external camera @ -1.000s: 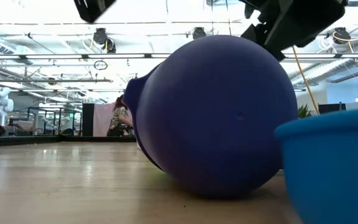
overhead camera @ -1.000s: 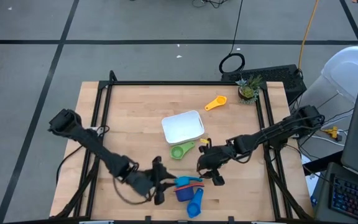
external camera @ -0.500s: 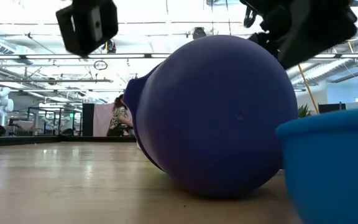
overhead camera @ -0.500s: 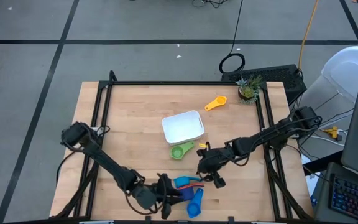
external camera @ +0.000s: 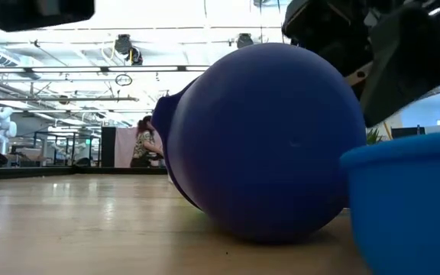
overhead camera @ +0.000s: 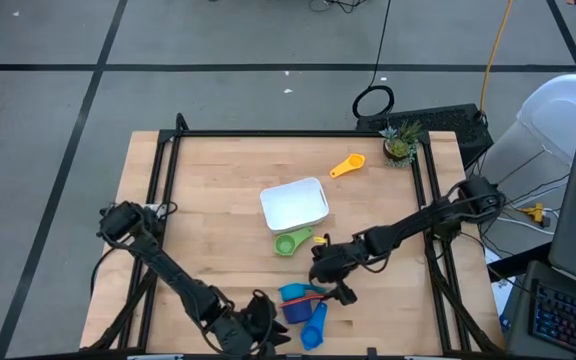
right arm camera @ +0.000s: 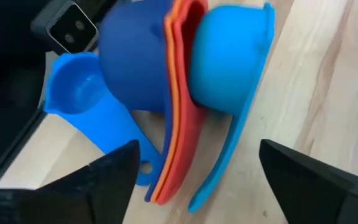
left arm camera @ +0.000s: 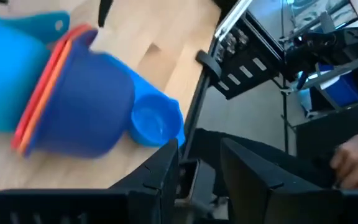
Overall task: Nest measuring cups in basket
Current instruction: Adjust stacked measuring cups
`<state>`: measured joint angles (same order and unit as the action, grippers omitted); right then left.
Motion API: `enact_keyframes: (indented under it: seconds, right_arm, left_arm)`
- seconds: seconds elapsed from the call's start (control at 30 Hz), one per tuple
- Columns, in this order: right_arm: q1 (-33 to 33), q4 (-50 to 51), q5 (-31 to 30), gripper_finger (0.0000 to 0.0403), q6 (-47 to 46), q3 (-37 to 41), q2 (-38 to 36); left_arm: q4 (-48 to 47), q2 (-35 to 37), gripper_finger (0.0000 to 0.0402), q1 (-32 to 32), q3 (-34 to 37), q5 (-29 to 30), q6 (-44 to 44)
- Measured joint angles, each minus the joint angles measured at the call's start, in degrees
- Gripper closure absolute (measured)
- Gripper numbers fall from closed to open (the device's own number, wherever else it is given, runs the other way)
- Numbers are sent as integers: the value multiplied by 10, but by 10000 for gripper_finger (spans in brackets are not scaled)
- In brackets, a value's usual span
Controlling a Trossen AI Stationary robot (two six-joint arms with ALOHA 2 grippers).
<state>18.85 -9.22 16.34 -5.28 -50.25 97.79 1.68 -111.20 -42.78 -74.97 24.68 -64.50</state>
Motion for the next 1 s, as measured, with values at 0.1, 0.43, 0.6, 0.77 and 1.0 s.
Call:
enact_keyframes:
  seconds: [0.1, 0.43, 0.6, 0.77, 1.0]
  right_arm:
    - [0, -6, 0, 66, -16, 0, 14]
    - [17, -14, -9, 61, -30, 0, 36]
    - [22, -15, -62, 61, -48, 0, 36]
    - [24, -13, -102, 62, -76, 0, 36]
    - [31, -12, -147, 62, -90, 0, 36]
  left_arm:
    - [-4, 0, 279, -1, -1, -8, -16]
    - [16, -58, 279, 15, -1, -40, -35]
    - [31, -60, 279, 26, -1, -37, -13]
    - [45, -53, 279, 33, -1, -36, 17]
    - [47, -54, 279, 41, -1, -48, 42]
